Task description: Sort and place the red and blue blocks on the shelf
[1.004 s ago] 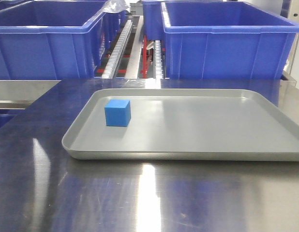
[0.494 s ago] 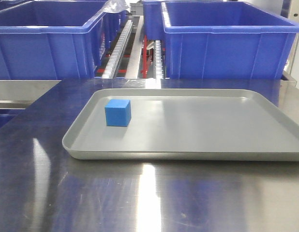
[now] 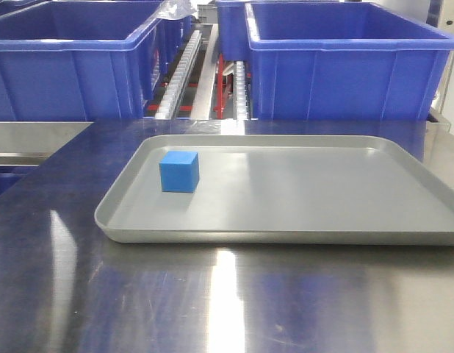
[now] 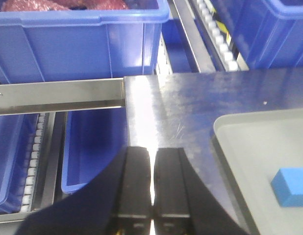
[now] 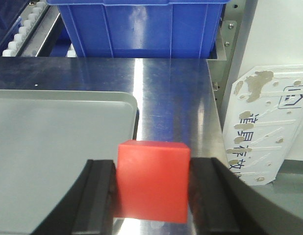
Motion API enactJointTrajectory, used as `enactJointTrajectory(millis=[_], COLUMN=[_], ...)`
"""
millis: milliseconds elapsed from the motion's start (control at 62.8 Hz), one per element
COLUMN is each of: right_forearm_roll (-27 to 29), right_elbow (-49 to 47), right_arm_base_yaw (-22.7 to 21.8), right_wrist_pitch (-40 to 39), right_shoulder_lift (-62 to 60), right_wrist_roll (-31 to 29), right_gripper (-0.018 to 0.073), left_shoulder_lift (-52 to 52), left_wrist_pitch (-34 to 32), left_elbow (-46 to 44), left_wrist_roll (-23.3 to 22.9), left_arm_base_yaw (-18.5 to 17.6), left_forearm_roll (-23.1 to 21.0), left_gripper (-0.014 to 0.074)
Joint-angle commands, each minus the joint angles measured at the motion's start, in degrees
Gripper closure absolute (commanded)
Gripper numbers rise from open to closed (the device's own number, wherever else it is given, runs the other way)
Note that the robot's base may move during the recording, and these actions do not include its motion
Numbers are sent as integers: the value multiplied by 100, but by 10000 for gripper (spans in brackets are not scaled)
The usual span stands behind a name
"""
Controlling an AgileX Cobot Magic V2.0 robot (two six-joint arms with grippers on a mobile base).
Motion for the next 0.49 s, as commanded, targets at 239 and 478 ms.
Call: enactJointTrajectory(millis=[239, 478], right_forearm_roll=[-41, -41], right_elbow=[-163, -163], right_arm_base_yaw=[-38, -38], right_wrist_pitch=[-506, -506], right_shoulder_lift=[4, 4], right_wrist_roll=[-6, -6], right_gripper=[503, 503], left_shoulder_lift=[-50, 56], left_wrist_pitch=[-362, -312], left_elbow=[-231, -231], left_wrist_roll=[10, 10], left_arm_base_yaw=[-53, -53], left_forearm_roll=[-81, -81], left_gripper=[472, 472])
